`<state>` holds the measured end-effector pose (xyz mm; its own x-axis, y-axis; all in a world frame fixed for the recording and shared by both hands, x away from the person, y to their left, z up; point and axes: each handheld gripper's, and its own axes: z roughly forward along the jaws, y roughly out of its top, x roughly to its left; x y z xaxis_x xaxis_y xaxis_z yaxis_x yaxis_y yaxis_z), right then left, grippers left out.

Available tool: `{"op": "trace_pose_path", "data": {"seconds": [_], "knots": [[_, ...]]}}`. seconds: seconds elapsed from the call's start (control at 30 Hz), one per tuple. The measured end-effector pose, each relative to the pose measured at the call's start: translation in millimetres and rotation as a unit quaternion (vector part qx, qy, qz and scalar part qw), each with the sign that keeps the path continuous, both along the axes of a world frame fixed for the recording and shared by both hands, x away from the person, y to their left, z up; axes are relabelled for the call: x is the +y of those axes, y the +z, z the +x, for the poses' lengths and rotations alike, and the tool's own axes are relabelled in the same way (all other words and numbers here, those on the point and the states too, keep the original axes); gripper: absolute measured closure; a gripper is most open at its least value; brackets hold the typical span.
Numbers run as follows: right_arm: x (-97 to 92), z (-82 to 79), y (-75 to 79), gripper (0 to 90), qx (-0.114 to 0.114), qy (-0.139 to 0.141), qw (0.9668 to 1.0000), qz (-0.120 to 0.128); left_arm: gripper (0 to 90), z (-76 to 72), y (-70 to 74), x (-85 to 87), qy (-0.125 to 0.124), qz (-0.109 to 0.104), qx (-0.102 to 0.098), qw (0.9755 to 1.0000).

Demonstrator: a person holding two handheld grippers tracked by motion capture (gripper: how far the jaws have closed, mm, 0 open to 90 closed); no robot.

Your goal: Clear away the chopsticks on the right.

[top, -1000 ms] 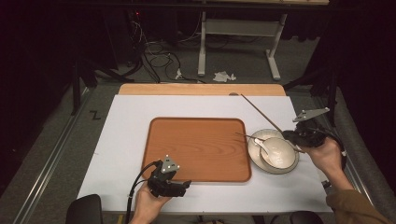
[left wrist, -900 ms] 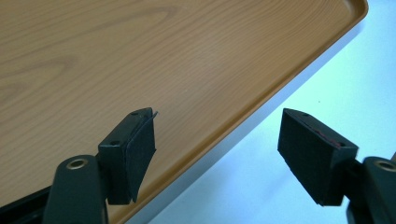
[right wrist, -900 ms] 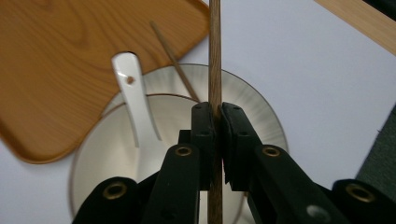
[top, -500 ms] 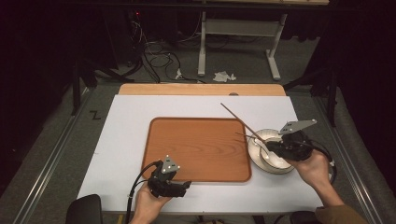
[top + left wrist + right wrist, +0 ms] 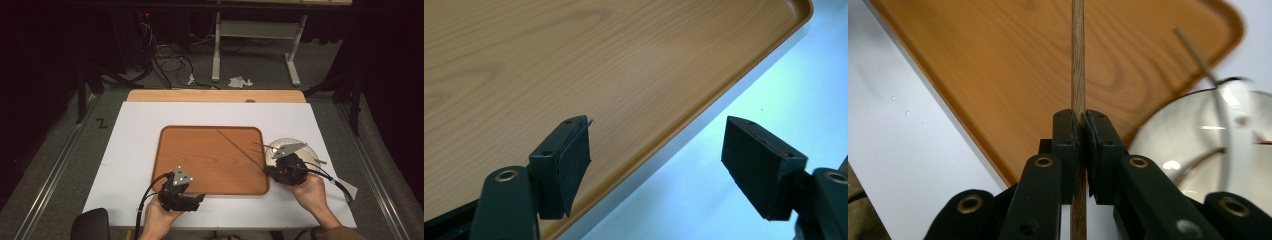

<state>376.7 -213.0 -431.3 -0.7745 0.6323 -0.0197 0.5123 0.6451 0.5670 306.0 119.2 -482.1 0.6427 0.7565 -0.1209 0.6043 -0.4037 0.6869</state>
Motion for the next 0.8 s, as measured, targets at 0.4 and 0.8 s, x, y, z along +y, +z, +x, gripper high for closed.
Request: {"op": "trace_pose_path", "data": {"seconds": [0.4, 0.8], "knots": [[27.4, 6.2, -39.7, 85.0, 0.019, -0.002, 0.9988, -0.045, 27.5, -0.6, 0.1, 0.0, -0.002, 0.004, -0.001, 1.0], [30.4, 10.5, -53.2, 84.4, 0.033, -0.02, 0.997, -0.066, 27.5, -0.6, 0.0, -0.9, -0.003, 0.002, 0.0, 1.0]]}}
